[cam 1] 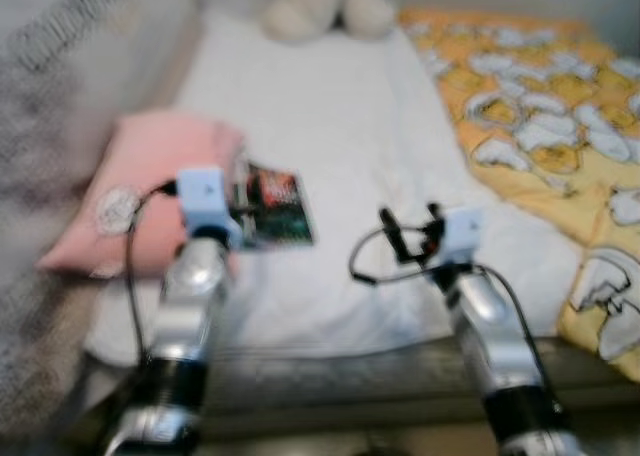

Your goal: Clean up the room

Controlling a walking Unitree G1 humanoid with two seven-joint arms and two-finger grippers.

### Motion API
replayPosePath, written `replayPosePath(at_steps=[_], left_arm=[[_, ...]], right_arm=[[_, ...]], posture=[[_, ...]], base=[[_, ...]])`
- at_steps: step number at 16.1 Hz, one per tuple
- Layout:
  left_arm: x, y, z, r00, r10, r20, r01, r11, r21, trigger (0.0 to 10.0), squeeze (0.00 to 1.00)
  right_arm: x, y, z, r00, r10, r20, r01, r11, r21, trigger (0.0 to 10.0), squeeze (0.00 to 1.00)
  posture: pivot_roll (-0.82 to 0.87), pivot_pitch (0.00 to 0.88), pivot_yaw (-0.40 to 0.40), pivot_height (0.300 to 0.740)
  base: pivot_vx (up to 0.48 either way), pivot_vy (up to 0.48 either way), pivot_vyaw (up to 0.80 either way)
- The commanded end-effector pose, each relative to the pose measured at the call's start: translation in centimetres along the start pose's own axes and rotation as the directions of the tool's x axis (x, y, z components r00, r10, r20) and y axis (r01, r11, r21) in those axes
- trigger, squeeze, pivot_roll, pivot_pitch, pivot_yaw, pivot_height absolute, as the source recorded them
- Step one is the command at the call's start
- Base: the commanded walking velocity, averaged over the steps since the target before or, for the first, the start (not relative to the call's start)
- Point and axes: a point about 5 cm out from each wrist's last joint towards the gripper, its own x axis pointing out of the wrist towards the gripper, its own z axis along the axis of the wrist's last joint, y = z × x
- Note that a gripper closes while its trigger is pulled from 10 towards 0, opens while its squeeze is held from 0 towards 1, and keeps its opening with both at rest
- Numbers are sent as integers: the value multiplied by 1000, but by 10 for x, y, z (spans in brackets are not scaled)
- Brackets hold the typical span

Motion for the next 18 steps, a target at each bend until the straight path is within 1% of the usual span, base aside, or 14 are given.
replayPosePath(at_steps=[1, 2, 3, 4, 5, 6, 7, 8, 11, 13, 14, 16, 18], left_arm=[[3, 8, 4, 1000, 20, 3, -20, 999, 28, 10000, 0], [8, 10, 8, 1000, 17, 11, -18, 999, 49, 10000, 0], [16, 15, 8, 1000, 24, -15, -22, 996, 87, 10000, 0], [27, 27, 11, 998, 58, -32, -54, 993, 109, 10000, 0], [35, 36, 13, 994, 95, -45, -89, 988, 123, 10000, 0], [42, 45, 15, 992, 115, -58, -107, 986, 128, 10000, 0], [44, 48, 14, 990, 120, -72, -112, 987, 112, 10000, 0], [48, 54, 9, 984, 139, -111, -132, 988, 75, 10000, 0], [52, 53, 4, 979, 141, -144, -138, 990, 33, 10000, 0], [55, 52, 6, 980, 149, -132, -146, 989, 31, 10000, 0], [57, 52, 10, 983, 150, -109, -148, 989, 30, 10000, 0], [60, 46, 15, 988, 129, -82, -125, 991, 52, 10000, 0], [59, 41, 15, 991, 121, -52, -113, 985, 129, 10000, 0]], right_arm=[[5, 6, 8, 999, 18, 30, -18, 1000, 1, 10000, 0], [3, 3, 7, 1000, 4, 21, -4, 1000, 12, 10000, 0], [1, 3, 7, 1000, 10, 20, -10, 1000, 5, 10000, 0], [-4, 3, 6, 1000, 15, 16, -15, 1000, -4, 10000, 0], [-8, 2, 5, 1000, 16, 9, -16, 1000, -4, 10000, 0], [-18, 2, 4, 1000, 18, -1, -18, 1000, -12, 10000, 0], [-24, 2, 3, 1000, 15, -9, -16, 1000, -12, 10000, 0], [-41, 3, -1, 999, 15, -36, -16, 1000, -16, 10000, 0], [-71, 9, -4, 996, 34, -83, -36, 999, -19, 10000, 0], [-86, 14, -4, 993, 45, -106, -48, 999, -21, 10000, 0], [-93, 15, -3, 992, 43, -118, -45, 999, -18, 10000, 0], [-95, 14, -2, 991, 37, -129, -39, 999, -18, 10000, 0], [-97, 14, 1, 990, 33, -138, -36, 999, -20, 10000, 0]], posture=[[-75, 0, -32, 740], [-78, 0, -37, 740], [-83, 8, -41, 740], [-93, 35, -50, 740], [-96, 41, -52, 740], [-121, 93, -61, 740], [-145, 126, -67, 740], [-171, 165, -72, 740], [-229, 249, -84, 740], [-250, 277, -87, 740], [-255, 293, -85, 740], [-255, 296, -83, 740], [-261, 301, -80, 740]], base=[[311, 0, 431], [0, 0, 0], [0, 0, 0], [0, 0, 0], [0, 0, 0], [0, 0, 0], [0, 0, 0], [0, 0, 0], [0, 0, 0], [0, 0, 0], [0, 0, 0], [0, 0, 0], [0, 0, 0]])
